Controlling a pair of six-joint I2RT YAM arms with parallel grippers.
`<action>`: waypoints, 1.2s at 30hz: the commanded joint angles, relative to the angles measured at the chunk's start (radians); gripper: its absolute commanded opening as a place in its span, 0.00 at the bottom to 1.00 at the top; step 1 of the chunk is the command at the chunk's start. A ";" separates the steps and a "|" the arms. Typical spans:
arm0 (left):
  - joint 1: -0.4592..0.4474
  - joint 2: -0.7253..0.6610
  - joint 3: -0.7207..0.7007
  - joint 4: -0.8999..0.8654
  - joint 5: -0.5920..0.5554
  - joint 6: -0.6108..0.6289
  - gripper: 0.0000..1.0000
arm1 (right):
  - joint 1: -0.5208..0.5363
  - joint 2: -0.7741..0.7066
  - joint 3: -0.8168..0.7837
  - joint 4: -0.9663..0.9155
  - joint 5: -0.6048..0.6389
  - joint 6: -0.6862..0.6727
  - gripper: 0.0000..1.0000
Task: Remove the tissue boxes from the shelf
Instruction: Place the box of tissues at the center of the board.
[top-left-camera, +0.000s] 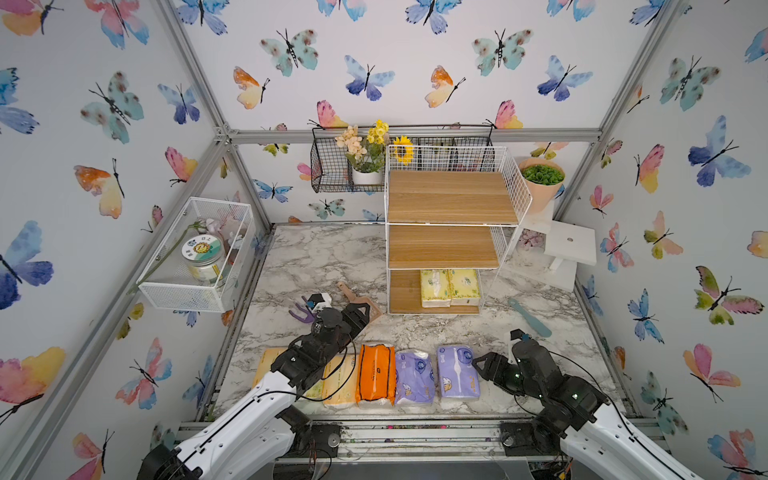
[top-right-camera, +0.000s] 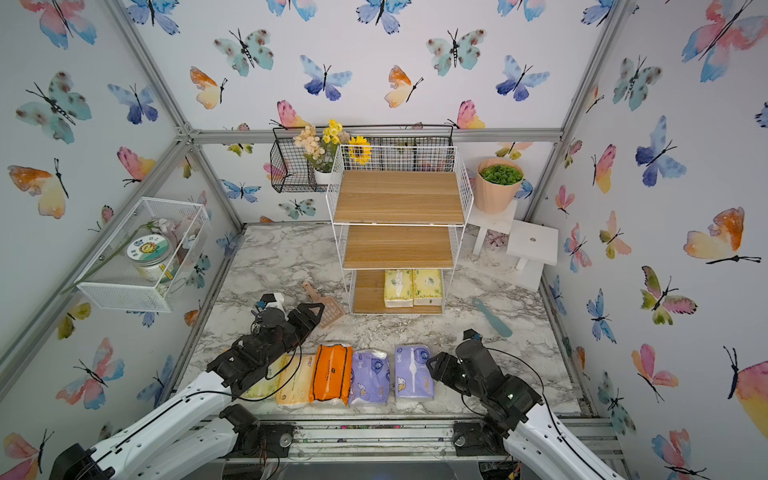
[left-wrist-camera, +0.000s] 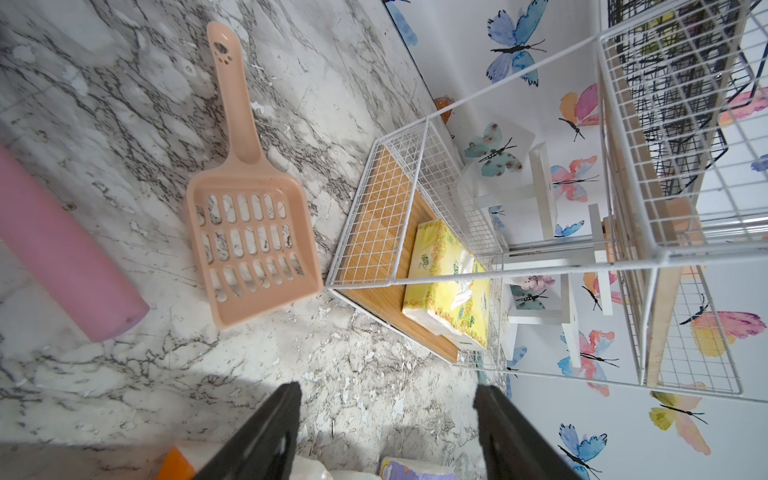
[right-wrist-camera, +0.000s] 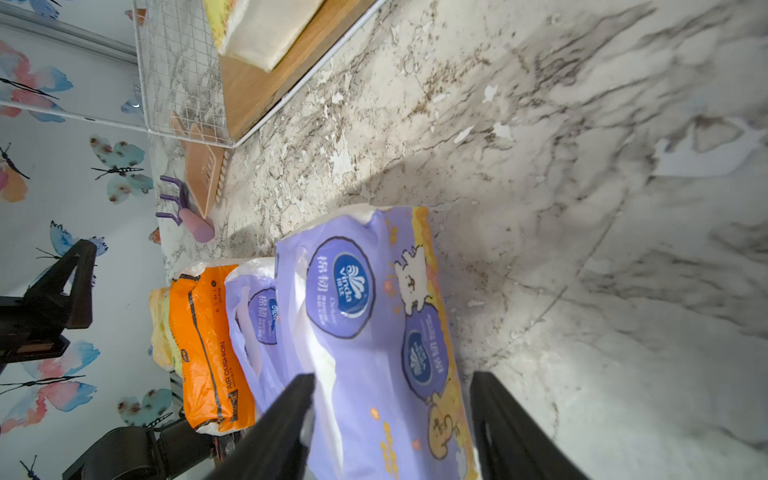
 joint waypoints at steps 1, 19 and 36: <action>0.005 0.012 0.026 0.010 0.035 -0.001 0.71 | -0.003 0.025 -0.029 0.108 -0.022 0.027 0.59; 0.004 0.033 0.024 0.035 0.064 -0.017 0.70 | -0.002 0.425 -0.022 0.415 -0.229 -0.163 0.29; -0.014 0.066 0.016 0.072 0.095 -0.048 0.70 | 0.077 0.586 -0.008 0.617 -0.314 -0.111 0.28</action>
